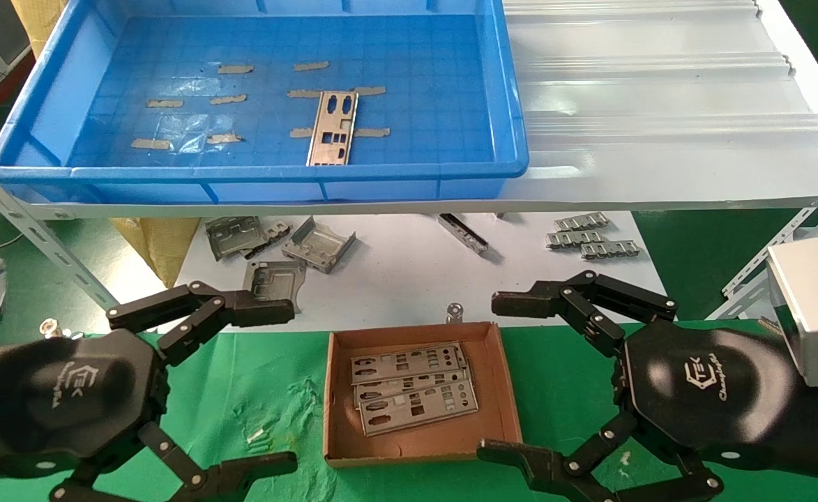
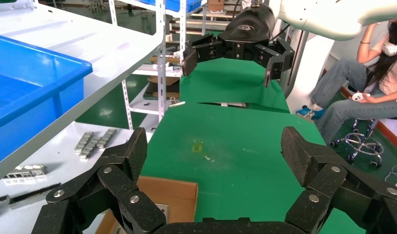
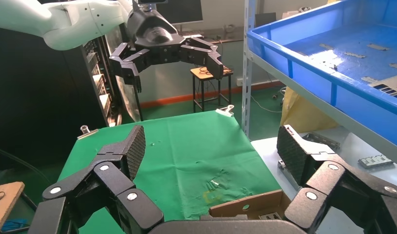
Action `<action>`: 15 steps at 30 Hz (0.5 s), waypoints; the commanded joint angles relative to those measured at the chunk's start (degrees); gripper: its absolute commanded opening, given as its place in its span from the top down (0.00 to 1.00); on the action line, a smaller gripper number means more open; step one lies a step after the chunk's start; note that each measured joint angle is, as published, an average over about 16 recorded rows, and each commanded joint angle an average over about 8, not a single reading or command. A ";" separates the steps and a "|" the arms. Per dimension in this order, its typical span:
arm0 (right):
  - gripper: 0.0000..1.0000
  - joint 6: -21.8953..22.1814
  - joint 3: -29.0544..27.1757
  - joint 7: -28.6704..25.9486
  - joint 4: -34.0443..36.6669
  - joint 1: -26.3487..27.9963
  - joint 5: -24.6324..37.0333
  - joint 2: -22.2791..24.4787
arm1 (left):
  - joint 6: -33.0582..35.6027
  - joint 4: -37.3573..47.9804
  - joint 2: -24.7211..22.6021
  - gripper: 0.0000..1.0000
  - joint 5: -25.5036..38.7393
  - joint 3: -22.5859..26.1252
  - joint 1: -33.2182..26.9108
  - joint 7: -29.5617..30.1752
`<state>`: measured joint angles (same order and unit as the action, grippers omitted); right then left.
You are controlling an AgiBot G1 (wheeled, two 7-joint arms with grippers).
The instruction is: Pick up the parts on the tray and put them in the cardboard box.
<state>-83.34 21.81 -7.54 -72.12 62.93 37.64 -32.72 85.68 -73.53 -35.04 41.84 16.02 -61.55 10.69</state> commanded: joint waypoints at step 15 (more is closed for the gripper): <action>0.00 0.00 0.00 0.00 0.00 0.00 0.00 0.00 | 0.00 0.13 -0.07 0.00 0.06 0.06 -0.06 -0.06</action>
<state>-83.34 21.81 -7.54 -72.12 62.93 37.64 -32.72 85.68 -73.40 -35.10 41.90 16.08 -61.61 10.63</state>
